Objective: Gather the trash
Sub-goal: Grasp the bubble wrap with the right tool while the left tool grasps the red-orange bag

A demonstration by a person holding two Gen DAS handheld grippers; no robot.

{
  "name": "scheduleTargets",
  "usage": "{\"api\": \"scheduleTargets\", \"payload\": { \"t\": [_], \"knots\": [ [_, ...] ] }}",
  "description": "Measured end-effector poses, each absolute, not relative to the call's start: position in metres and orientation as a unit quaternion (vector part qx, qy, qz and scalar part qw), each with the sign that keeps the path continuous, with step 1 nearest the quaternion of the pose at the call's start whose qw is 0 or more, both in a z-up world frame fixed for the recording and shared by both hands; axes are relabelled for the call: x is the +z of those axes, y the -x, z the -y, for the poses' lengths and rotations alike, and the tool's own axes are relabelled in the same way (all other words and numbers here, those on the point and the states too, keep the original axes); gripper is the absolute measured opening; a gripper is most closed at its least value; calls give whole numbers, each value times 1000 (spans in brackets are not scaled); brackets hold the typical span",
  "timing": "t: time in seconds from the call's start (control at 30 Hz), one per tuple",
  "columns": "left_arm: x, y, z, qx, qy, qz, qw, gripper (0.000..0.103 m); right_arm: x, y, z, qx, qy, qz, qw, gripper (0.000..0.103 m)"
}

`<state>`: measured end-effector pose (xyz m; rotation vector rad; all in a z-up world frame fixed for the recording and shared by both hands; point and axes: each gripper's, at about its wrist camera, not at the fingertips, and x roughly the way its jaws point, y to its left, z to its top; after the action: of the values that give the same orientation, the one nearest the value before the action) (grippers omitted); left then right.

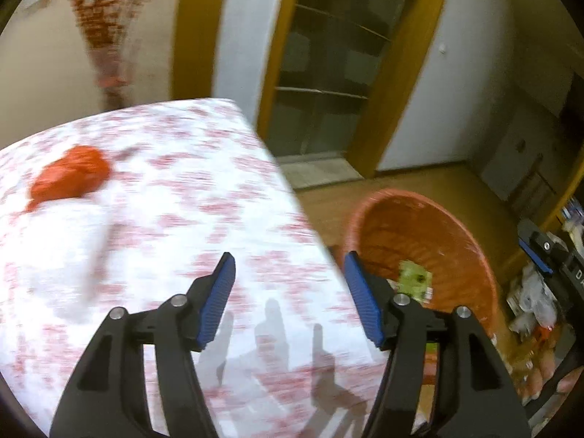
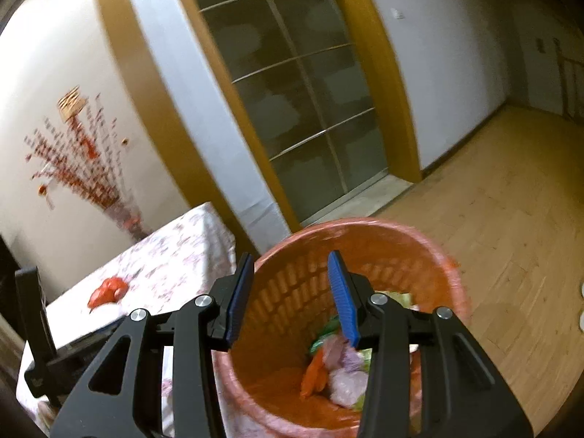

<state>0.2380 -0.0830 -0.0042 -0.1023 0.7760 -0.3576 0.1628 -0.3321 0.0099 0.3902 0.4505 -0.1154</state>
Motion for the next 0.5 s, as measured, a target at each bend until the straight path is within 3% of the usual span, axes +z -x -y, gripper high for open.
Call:
{"api": "scheduleTargets", "payload": {
  "t": [0.13,0.33,0.5],
  "knots": [
    [-3,-238,26,-124,62,-370,919,63,11,-178,291,-13,-168,-246,955,44],
    [1,-234,-57,-41,72,-356,931,63,5,-208,210,75,-119,-289,947,56],
    [7,-232,-122,21,81,-343,936,65,-8,-240,131,146,-74,-332,929,56]
  ]
}}
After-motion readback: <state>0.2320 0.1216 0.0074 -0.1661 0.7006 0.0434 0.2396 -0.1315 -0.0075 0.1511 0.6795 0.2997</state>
